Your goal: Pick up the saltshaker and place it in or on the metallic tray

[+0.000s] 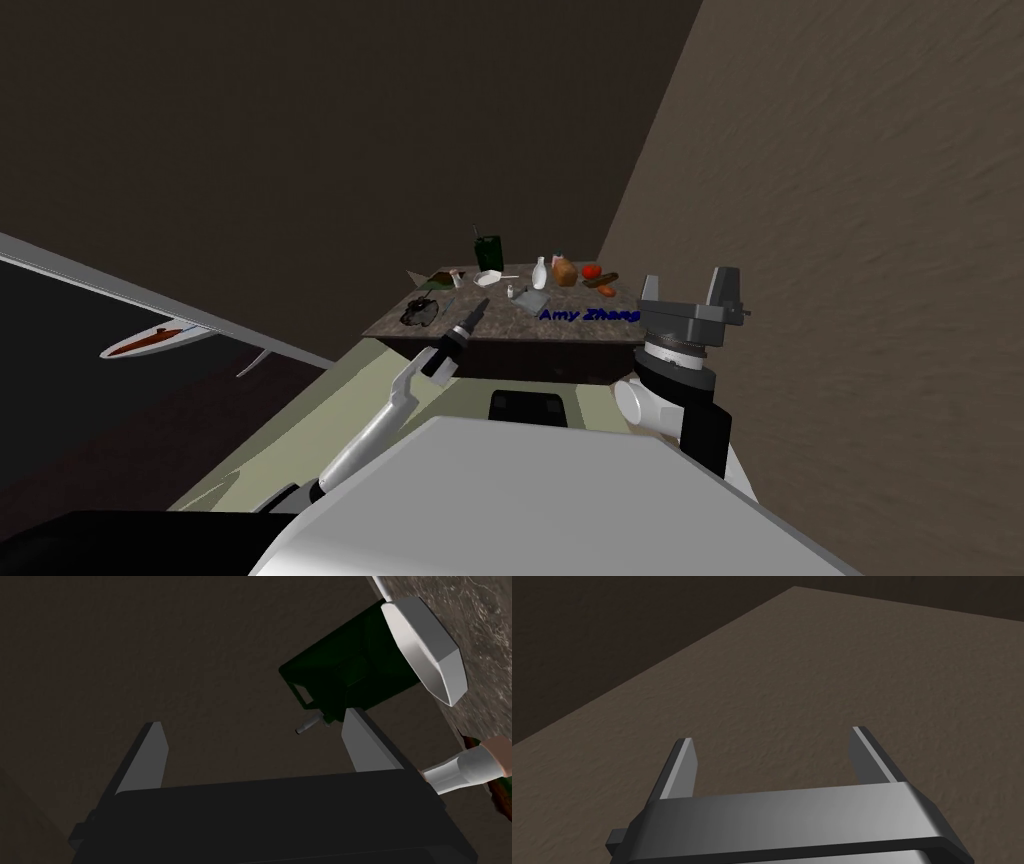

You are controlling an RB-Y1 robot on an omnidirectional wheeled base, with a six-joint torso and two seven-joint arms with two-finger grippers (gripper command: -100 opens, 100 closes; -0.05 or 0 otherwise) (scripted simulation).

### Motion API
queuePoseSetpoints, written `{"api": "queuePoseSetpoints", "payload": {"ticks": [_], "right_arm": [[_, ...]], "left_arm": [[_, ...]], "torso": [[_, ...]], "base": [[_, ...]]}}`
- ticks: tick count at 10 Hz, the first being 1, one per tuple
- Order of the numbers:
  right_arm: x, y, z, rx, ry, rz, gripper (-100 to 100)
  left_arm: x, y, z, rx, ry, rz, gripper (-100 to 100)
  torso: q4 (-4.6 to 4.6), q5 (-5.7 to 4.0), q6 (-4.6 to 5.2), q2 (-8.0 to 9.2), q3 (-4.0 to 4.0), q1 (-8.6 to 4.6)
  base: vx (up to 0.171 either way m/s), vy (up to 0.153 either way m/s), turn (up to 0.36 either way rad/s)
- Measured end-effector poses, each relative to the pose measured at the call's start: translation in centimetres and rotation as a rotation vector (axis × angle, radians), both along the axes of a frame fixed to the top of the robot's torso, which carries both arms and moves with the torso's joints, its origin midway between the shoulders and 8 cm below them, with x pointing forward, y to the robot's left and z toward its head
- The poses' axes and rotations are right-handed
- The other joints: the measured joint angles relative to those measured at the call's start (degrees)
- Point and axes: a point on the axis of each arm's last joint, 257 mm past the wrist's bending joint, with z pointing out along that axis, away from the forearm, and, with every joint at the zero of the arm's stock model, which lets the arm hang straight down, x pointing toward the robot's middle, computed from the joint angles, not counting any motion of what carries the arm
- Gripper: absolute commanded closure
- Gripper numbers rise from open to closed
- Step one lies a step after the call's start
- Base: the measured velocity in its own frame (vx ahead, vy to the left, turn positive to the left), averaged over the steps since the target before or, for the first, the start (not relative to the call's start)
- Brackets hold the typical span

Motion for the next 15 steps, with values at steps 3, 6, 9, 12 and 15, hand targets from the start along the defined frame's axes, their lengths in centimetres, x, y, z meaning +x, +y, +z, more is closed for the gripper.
{"api": "queuePoseSetpoints", "payload": {"ticks": [3, 6, 9, 12, 15], "right_arm": [[0.0, 0.0, 0.0, 0.0, 0.0, 0.0, 0], [0.0, 0.0, 0.0, 0.0, 0.0, 0.0, 0], [0.0, 0.0, 0.0, 0.0, 0.0, 0.0, 0], [0.0, 0.0, 0.0, 0.0, 0.0, 0.0, 0], [0.0, 0.0, 0.0, 0.0, 0.0, 0.0, 0]], "left_arm": [[0.9, 1.7, -2.7, 0.065, 0.081, 0.025, -100], [1.8, 4.0, -5.7, 0.145, 0.164, 0.058, -100], [2.7, 6.3, -7.5, 0.209, 0.228, 0.094, -100], [3.2, 9.3, -9.5, 0.285, 0.299, 0.143, -100], [4.3, 13.7, -11.2, 0.367, 0.377, 0.215, -100]], "torso": [[0.0, 0.01, -0.01, 0.0, 0.0, 0.06], [0.0, 0.0, 0.01, 0.01, 0.0, 0.03], [0.0, 0.01, -0.01, -0.02, -0.01, 0.09], [0.0, 0.01, 0.01, -0.01, -0.01, 0.08], [-0.01, 0.0, 0.02, -0.05, -0.03, 0.06]], "base": [[-0.023, -0.05, -0.1], [-0.02, -0.047, -0.092], [-0.013, -0.045, -0.142], [-0.011, -0.036, -0.107], [-0.005, -0.04, -0.203]]}}
